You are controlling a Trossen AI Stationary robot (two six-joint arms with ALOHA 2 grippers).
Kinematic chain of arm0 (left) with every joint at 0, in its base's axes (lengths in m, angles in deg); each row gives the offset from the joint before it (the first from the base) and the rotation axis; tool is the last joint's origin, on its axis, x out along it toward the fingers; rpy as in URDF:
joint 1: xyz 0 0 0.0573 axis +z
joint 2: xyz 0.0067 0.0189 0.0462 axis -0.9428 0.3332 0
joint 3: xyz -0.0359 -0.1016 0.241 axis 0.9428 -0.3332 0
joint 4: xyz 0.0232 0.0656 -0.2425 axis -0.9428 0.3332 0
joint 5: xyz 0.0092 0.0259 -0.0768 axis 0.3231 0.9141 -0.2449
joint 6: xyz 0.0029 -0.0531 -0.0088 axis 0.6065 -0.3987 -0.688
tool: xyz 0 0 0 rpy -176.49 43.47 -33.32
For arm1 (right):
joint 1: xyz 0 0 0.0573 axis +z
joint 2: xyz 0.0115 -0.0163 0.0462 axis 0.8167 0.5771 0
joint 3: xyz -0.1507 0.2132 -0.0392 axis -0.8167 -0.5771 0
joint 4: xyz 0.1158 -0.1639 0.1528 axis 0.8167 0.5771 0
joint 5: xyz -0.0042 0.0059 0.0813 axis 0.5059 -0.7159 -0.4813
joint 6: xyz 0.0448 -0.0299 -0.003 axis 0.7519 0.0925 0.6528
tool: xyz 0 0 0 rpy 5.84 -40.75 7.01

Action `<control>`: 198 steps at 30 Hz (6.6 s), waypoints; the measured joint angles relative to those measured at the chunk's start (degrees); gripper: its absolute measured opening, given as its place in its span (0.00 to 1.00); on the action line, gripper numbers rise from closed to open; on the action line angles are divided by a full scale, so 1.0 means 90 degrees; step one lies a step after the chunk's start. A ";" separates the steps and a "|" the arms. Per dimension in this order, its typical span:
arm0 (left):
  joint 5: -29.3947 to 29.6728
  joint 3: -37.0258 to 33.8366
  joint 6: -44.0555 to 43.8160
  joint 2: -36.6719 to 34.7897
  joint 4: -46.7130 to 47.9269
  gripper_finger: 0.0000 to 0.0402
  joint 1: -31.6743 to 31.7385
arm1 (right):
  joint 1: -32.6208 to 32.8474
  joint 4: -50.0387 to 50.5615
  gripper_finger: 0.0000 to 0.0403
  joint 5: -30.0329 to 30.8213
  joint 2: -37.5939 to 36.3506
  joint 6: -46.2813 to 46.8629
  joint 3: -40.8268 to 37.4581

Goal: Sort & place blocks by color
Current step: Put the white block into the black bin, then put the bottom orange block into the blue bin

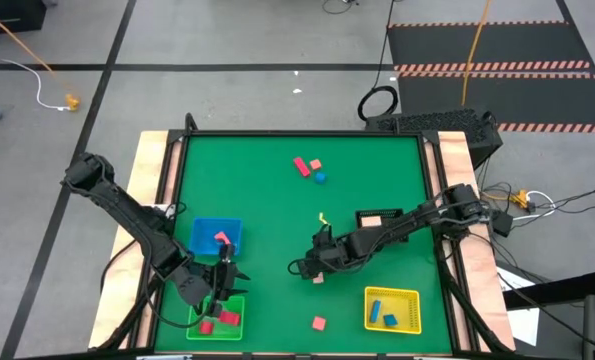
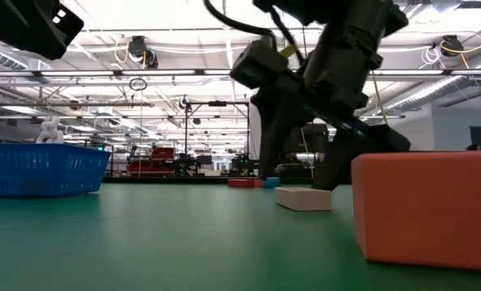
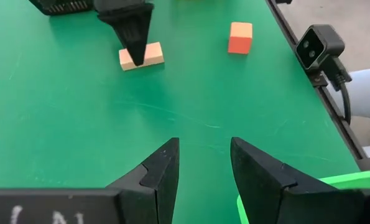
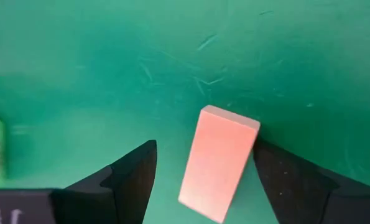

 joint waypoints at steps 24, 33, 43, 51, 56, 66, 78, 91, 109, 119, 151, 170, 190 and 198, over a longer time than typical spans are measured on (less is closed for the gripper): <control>0.0002 0.0002 -0.0136 0.0000 0.0160 0.36 0.0000 | -0.0001 0.1793 0.25 0.0204 0.0706 -0.1795 0.1010; 0.0249 0.0002 0.0058 0.0000 0.0090 0.36 0.0129 | -0.0252 0.2222 0.20 0.0809 -0.0153 -0.2626 0.0972; 0.0874 0.0002 0.0022 0.0002 -0.0035 0.36 0.0759 | -0.0627 0.4137 0.00 0.1873 -0.1625 -0.3259 0.0834; 0.0874 0.0002 0.0185 0.0002 -0.0040 0.36 0.1224 | -0.0488 0.0889 0.17 0.1200 -0.1987 -0.3775 -0.0302; 0.0868 0.0002 0.0199 0.0002 -0.0035 0.36 0.1340 | -0.0477 -0.0755 0.36 0.0813 -0.1992 -0.3689 -0.1131; 0.0863 0.0002 0.0478 0.0002 0.0172 0.36 0.1341 | -0.0153 -0.2053 0.68 0.1108 -0.1740 -0.3278 -0.2152; 0.0848 0.0002 0.0566 0.0002 0.0229 0.36 0.1350 | 0.0293 -0.2495 0.68 0.2345 -0.0690 -0.4734 -0.1846; 0.0846 0.0002 0.0551 0.0002 0.0290 0.36 0.1350 | 0.0583 -0.2494 0.67 0.3166 -0.0318 -0.5498 -0.1836; 0.0848 0.0002 0.0534 0.0002 0.0328 0.36 0.1350 | 0.0588 -0.2504 0.27 0.3017 -0.0368 -0.5568 -0.1836; 0.0850 0.0002 0.0531 0.0002 0.0319 0.36 0.1350 | 0.0358 -0.1718 0.27 0.3056 -0.1734 -0.6080 -0.1839; 0.0862 0.0002 0.0384 0.0002 0.0318 0.36 0.1376 | 0.0248 0.3267 0.36 0.2338 -0.4248 -0.3622 -0.2560; 0.0869 0.0002 0.0744 0.0002 -0.0283 0.36 0.2942 | 0.0141 0.2310 0.59 0.2195 -0.4491 -0.3226 -0.2720; 0.0089 0.0002 0.0751 0.0002 -0.0150 0.36 0.2876 | 0.0558 -0.4946 0.57 0.2152 -0.2484 -0.5014 -0.2720; 0.0087 0.0002 0.0884 0.0002 -0.0158 0.36 0.2303 | 0.1076 -0.5645 0.57 0.2161 -0.1586 -0.4016 -0.2723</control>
